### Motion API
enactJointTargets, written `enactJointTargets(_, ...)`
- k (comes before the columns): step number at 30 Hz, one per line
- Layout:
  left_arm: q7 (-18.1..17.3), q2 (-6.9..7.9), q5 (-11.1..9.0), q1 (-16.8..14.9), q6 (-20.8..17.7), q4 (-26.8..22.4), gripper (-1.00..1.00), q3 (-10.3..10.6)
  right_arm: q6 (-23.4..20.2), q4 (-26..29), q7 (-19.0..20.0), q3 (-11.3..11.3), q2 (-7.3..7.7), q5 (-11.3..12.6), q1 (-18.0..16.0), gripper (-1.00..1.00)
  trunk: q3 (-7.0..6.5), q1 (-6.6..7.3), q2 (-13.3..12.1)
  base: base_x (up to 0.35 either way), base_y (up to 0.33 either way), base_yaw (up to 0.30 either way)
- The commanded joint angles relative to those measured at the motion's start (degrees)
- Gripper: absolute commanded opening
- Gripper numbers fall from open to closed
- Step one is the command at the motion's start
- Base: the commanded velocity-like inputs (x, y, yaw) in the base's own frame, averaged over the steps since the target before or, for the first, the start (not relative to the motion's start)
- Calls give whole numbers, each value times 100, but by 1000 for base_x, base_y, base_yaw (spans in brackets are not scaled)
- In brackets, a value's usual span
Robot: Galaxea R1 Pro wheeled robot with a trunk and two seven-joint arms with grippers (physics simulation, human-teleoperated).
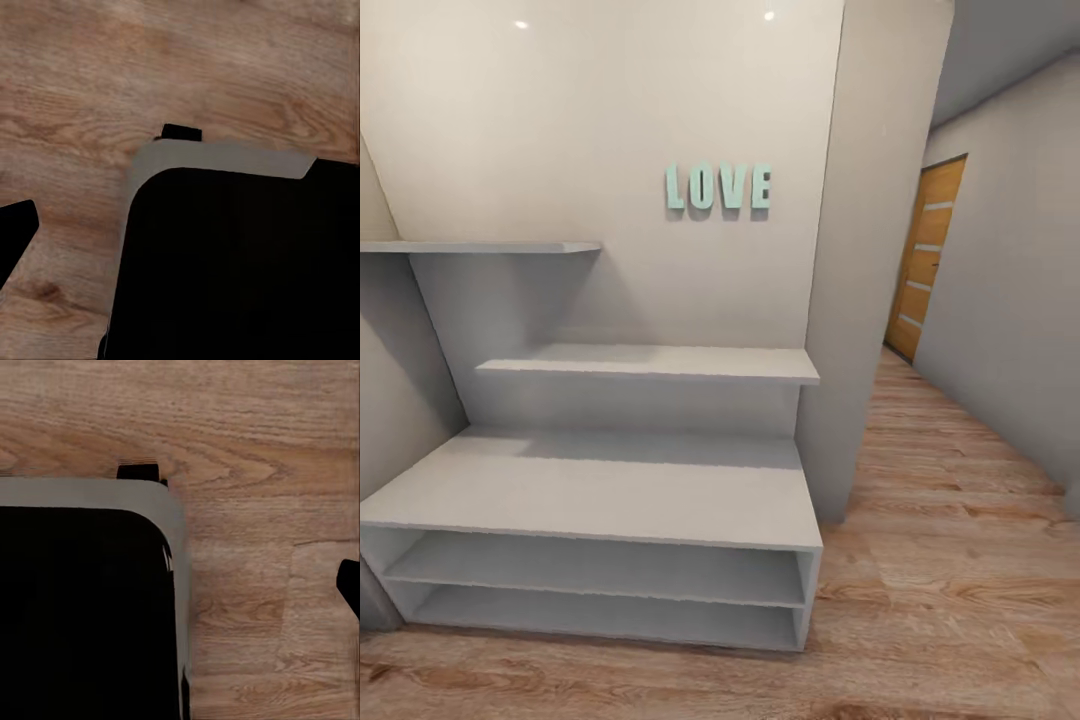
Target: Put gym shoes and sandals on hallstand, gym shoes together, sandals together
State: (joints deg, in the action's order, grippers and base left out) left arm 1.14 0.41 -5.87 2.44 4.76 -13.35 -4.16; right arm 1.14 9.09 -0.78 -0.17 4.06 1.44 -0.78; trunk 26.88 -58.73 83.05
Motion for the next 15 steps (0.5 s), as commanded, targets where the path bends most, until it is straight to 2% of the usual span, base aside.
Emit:
enactJointTargets(1,4,16,-61,-4,56,-129,100,2,11,95,-8,1,46,49,-4,100,5,0,3,0,0,-298)
enactJointTargets(2,6,48,-58,-79,157,-450,100,1,10,400,-6,-4,177,203,-3,100,5,0,3,0,0,-299)
enactJointTargets(4,7,60,-53,-162,195,-608,100,5,11,613,-5,-6,260,352,-4,100,5,0,3,0,0,-299)
enactJointTargets(5,6,68,-51,-270,219,-715,100,10,14,829,-3,-5,339,526,-5,100,5,0,3,0,0,-300)
enactJointTargets(7,2,73,-49,-400,235,-779,100,19,15,1047,-1,-6,401,715,-7,100,5,0,3,0,0,-300)
enactJointTargets(8,-11,73,-51,-540,245,-815,100,29,16,1292,2,-7,449,918,-8,100,5,0,3,0,0,-300)
enactJointTargets(9,-26,71,-50,-658,254,-838,100,37,16,1527,4,-8,480,1094,-7,100,5,0,3,0,0,-300)
enactJointTargets(13,-45,67,-54,-807,273,-863,100,43,17,2018,6,-4,510,1391,-7,100,5,0,3,0,0,-300)
enactJointTargets(14,-55,70,-53,-869,331,-870,100,52,20,2382,10,-2,516,1615,-9,100,5,0,3,0,0,-300)
enactJointTargets(15,-56,70,-50,-878,366,-870,100,57,23,2437,11,-1,515,1662,-9,100,5,0,3,0,0,-300)
